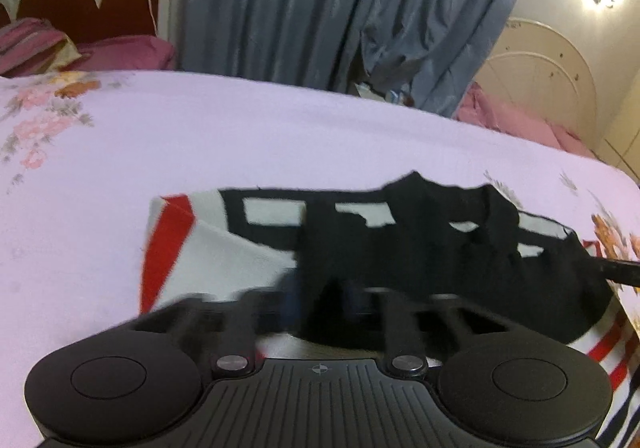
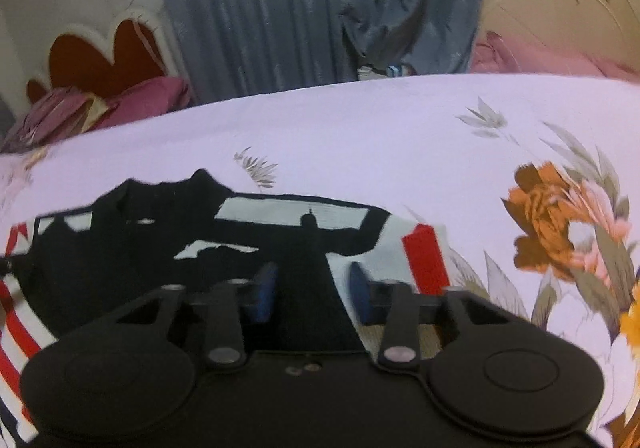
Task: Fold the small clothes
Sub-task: 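Lift the hem with both tools and fold it over onto the black collar, then open both tools and release the folded hem onto the collar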
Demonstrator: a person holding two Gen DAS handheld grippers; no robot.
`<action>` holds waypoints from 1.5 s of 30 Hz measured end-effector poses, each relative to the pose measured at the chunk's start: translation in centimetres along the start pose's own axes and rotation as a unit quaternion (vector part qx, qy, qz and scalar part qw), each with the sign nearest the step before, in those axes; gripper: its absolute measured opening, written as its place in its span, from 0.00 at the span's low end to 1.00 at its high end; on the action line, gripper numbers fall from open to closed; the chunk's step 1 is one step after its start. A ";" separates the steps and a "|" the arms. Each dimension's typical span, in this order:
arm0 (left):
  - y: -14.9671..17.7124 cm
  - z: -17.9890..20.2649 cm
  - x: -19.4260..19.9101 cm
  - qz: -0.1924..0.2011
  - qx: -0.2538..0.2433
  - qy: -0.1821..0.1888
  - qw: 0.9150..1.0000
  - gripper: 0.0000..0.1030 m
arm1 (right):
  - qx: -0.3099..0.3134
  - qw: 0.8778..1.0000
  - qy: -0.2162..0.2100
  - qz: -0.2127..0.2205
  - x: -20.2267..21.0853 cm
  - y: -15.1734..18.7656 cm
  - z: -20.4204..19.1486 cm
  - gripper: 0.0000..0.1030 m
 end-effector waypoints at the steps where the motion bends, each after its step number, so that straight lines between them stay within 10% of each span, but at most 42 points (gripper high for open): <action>1: 0.0 0.3 0.1 0.005 -0.008 -0.003 1.000 0.06 | 0.004 1.000 0.001 0.001 0.0 0.0 0.0 0.10; 10: -2.5 -1.6 2.1 0.093 0.016 -0.040 0.995 0.04 | -0.004 0.997 0.008 0.074 1.8 -2.5 0.5 0.05; 22: -1.6 -2.5 -0.5 0.071 0.014 -0.081 0.994 0.05 | -0.035 0.998 0.033 0.048 -1.2 -1.7 2.5 0.18; 24: -1.4 -2.3 0.3 0.071 0.008 -0.082 0.994 0.10 | -0.042 0.997 0.029 0.062 0.3 -1.9 2.5 0.23; 28: -0.5 -1.9 3.3 0.101 0.023 -0.072 0.992 0.52 | -0.034 0.997 -0.002 0.071 2.8 -1.4 0.8 0.25; 36: 2.9 6.0 4.7 0.077 -0.067 0.006 0.995 0.52 | 0.034 0.997 -0.056 0.039 2.8 1.9 -7.6 0.25; 45: 4.9 6.7 1.5 0.029 -0.059 -0.022 0.998 0.52 | 0.047 0.998 -0.036 0.016 1.4 3.5 -10.0 0.24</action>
Point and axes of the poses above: each gripper's, at about its wrist camera, not at the fingertips, and x roughly against the way its jaws point, z to its right, y to its underside, the point moved 10 cm from there along -x, roughly the way its jaws point, and after that the axes turned 11 degrees about -z, right-handed, at the moved point
